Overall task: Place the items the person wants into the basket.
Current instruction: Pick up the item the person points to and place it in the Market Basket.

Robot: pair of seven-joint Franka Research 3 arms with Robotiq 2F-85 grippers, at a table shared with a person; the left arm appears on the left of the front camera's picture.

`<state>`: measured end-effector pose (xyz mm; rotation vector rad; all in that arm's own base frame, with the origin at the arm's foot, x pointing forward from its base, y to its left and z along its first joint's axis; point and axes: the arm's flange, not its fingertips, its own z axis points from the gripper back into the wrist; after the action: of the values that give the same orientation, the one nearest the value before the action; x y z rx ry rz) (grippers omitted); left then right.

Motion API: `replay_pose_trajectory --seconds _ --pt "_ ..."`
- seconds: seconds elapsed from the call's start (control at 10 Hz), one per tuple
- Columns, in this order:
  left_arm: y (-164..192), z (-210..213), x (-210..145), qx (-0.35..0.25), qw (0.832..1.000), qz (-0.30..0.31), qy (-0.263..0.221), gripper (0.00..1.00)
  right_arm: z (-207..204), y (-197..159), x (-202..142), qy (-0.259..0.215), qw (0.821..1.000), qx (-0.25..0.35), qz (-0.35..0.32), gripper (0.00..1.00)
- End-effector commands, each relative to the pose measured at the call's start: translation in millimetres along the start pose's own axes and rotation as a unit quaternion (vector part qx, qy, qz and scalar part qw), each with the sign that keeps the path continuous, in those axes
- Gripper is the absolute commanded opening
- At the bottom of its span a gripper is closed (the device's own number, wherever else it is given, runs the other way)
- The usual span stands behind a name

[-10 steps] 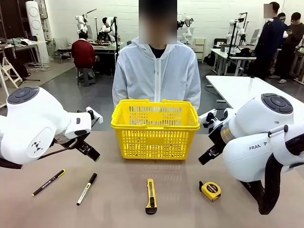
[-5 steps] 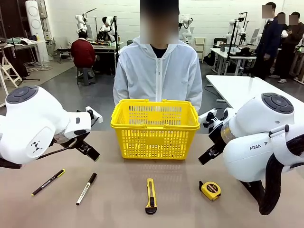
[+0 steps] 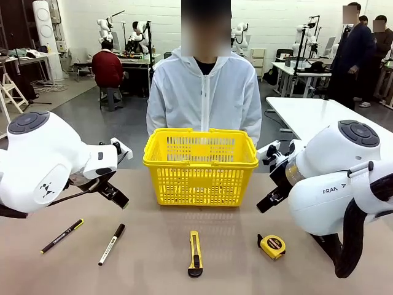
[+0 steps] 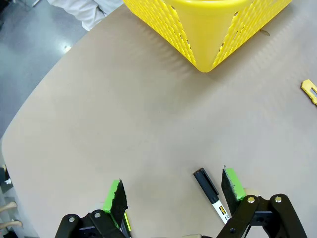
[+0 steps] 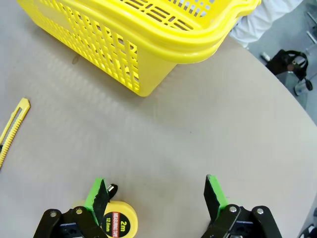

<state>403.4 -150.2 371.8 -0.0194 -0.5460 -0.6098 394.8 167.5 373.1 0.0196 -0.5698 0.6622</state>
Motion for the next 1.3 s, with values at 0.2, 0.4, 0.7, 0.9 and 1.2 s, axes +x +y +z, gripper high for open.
replay_pose_trajectory --seconds 0.2,0.4,0.7,0.9,1.2 --pt "0 0 0 0.0 1.0 0.0 0.0 1.0 0 0 1 -0.002 1.0 0.0 0.0 1.0" --pt "0 0 0 0.0 1.0 0.0 0.0 1.0 0 0 0 0.0 1.0 0.0 0.0 1.0" --pt "-7 140 9 0.039 0.998 -0.056 -0.013 1.0 147 -3 -15 -0.052 0.994 -0.081 -0.049 1.0" --pt "2 209 35 0.036 0.997 -0.066 -0.019 1.0 229 -7 2 -0.033 0.993 -0.098 -0.057 1.0" --pt "8 279 54 0.046 0.996 -0.059 -0.047 1.0 295 11 19 -0.025 0.991 -0.121 -0.058 1.0"
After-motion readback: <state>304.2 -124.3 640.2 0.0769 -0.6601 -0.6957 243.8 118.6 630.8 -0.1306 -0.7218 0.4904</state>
